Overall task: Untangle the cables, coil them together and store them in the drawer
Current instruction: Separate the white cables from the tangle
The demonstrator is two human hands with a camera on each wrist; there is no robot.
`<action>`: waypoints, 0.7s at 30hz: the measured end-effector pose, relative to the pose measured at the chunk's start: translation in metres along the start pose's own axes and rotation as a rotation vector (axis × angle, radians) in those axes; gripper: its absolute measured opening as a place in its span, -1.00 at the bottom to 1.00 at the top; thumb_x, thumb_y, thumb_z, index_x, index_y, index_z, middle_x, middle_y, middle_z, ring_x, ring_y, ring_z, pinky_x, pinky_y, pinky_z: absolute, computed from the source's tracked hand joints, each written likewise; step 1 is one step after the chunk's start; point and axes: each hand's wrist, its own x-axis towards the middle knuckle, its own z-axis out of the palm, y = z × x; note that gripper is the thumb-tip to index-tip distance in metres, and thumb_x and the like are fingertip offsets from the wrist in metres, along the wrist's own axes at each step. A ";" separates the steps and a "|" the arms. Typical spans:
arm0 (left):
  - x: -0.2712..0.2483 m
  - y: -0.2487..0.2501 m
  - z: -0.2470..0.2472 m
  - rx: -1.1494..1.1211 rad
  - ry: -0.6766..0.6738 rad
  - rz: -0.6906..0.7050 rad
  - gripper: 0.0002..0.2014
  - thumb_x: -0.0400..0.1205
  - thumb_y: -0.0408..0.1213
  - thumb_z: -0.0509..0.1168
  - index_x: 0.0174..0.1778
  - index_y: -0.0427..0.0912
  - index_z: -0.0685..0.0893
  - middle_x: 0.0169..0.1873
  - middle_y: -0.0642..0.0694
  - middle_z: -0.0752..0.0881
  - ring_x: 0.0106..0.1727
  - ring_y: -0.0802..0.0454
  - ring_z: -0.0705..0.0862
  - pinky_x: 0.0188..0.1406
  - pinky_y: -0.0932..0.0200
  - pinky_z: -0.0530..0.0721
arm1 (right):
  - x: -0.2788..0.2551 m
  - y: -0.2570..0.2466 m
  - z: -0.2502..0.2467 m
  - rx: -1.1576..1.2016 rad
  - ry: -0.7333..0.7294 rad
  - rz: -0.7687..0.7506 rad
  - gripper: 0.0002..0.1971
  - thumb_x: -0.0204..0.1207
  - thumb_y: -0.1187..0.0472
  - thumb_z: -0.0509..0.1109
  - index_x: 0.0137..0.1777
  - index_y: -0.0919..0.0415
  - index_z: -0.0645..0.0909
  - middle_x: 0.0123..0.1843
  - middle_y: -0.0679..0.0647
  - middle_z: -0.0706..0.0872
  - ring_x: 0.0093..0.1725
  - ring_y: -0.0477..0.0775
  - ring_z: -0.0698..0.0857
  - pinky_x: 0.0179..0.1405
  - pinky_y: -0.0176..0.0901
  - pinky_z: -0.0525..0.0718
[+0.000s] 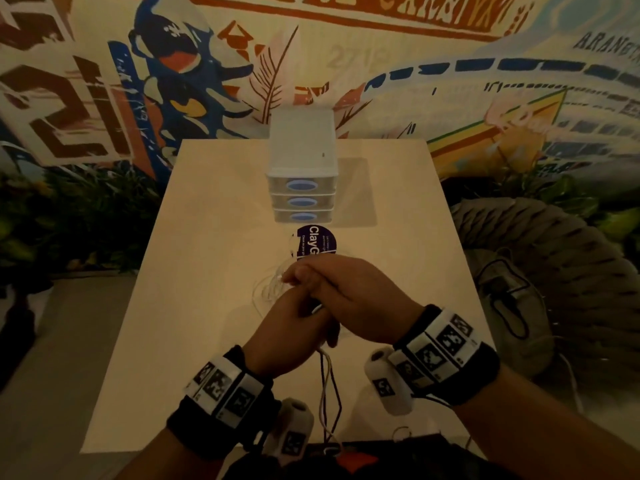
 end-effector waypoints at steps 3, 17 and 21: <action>0.003 -0.012 -0.005 -0.046 -0.011 0.013 -0.70 0.81 -0.37 0.12 -0.13 -0.40 0.68 -0.53 -0.11 0.69 -0.51 0.11 0.64 -0.38 0.27 0.60 | 0.000 0.007 0.008 0.123 0.068 0.074 -0.54 0.75 -0.15 0.18 0.62 -0.18 0.37 0.39 -0.11 0.67 0.33 -0.21 0.66 0.24 -0.20 0.66; 0.012 -0.026 -0.026 -0.716 0.010 0.006 -0.51 0.63 0.27 0.21 -0.31 -0.13 0.47 -0.52 -0.12 0.15 -0.58 0.05 0.09 -0.54 0.14 0.13 | -0.033 0.057 0.071 0.582 -0.438 0.343 -0.64 0.74 -0.21 0.18 -0.02 0.04 0.61 -0.13 0.37 0.61 -0.36 -0.06 0.53 -0.23 -0.23 0.58; 0.011 -0.032 -0.033 -0.741 -0.037 0.006 -0.38 0.51 0.37 0.38 -0.32 -0.14 0.32 -0.55 0.00 0.20 -0.59 0.09 0.07 -0.55 0.12 0.08 | -0.067 0.087 0.090 0.634 -0.479 0.468 -0.65 0.79 -0.10 0.17 -0.06 0.14 0.56 -0.17 0.16 0.65 -0.18 0.02 0.67 0.15 0.07 0.68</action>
